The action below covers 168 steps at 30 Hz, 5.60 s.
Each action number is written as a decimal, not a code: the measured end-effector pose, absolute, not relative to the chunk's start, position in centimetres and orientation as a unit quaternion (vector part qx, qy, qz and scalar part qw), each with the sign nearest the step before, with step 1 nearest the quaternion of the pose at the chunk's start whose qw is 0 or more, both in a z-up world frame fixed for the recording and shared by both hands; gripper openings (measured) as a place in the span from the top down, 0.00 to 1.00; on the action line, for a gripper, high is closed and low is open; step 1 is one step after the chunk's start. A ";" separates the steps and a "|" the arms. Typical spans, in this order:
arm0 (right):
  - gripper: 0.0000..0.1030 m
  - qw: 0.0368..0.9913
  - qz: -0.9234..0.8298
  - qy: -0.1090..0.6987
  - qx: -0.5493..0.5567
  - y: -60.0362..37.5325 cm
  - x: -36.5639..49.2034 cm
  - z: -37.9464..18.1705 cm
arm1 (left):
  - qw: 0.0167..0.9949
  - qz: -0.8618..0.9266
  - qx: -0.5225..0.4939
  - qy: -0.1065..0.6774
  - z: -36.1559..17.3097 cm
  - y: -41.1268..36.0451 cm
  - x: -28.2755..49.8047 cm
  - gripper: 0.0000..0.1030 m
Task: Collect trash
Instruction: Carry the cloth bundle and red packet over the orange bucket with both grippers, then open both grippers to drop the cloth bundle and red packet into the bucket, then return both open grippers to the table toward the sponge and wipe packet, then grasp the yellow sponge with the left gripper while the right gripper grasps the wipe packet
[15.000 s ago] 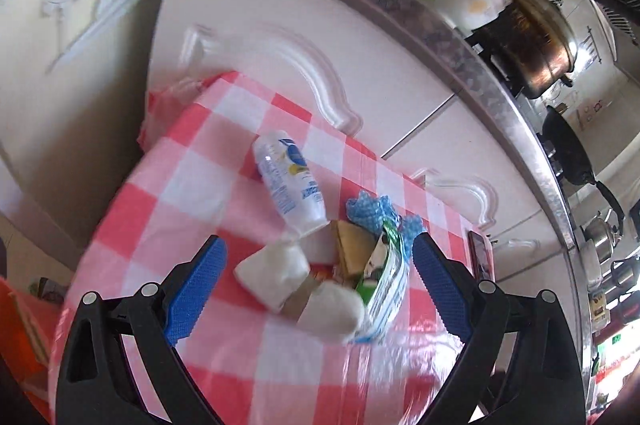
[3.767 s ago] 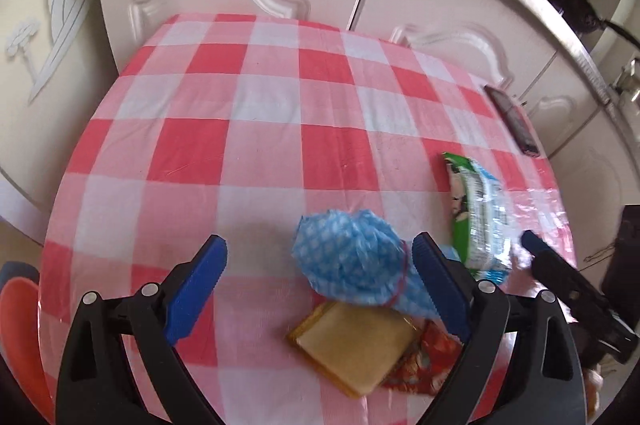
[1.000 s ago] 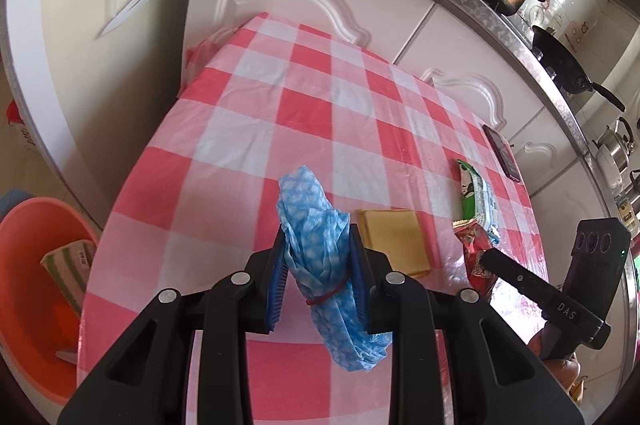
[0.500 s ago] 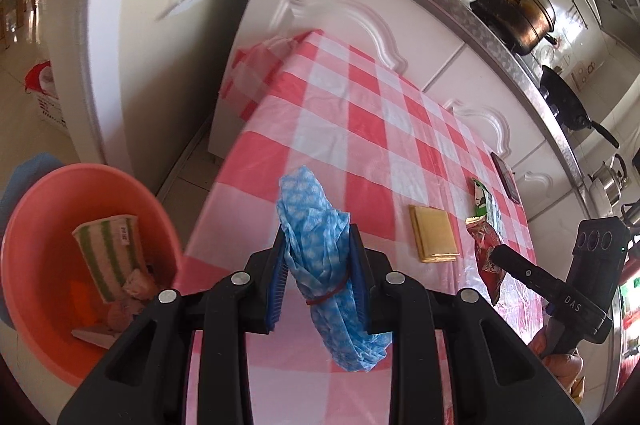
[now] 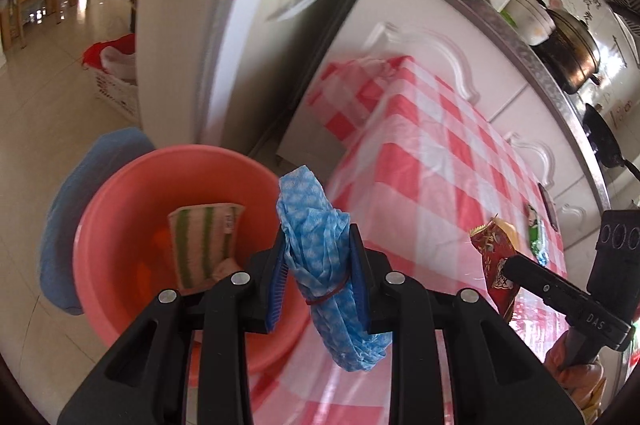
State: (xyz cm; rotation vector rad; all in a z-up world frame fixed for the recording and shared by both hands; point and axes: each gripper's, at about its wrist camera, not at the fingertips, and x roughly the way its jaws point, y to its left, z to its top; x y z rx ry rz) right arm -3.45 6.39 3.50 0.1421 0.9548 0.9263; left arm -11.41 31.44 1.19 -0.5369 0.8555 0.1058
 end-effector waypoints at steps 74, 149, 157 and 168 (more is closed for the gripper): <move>0.11 0.835 0.407 0.350 0.123 1.3 -5.0 5.2 | 0.893 0.173 0.006 0.415 4.7 24.1 -10.5 0.09; 0.07 0.894 0.102 0.433 0.054 -14.8 6.7 0.8 | 0.902 -0.027 -0.065 0.427 1.0 3.3 0.6 0.44; 0.28 0.902 0.090 0.422 0.004 -14.3 6.6 0.7 | 0.902 -0.046 -0.080 0.422 1.0 3.9 0.6 0.44; 0.48 0.905 0.110 0.410 0.022 -15.0 6.7 0.9 | 0.905 -0.065 -0.111 0.406 1.7 5.5 -0.1 0.44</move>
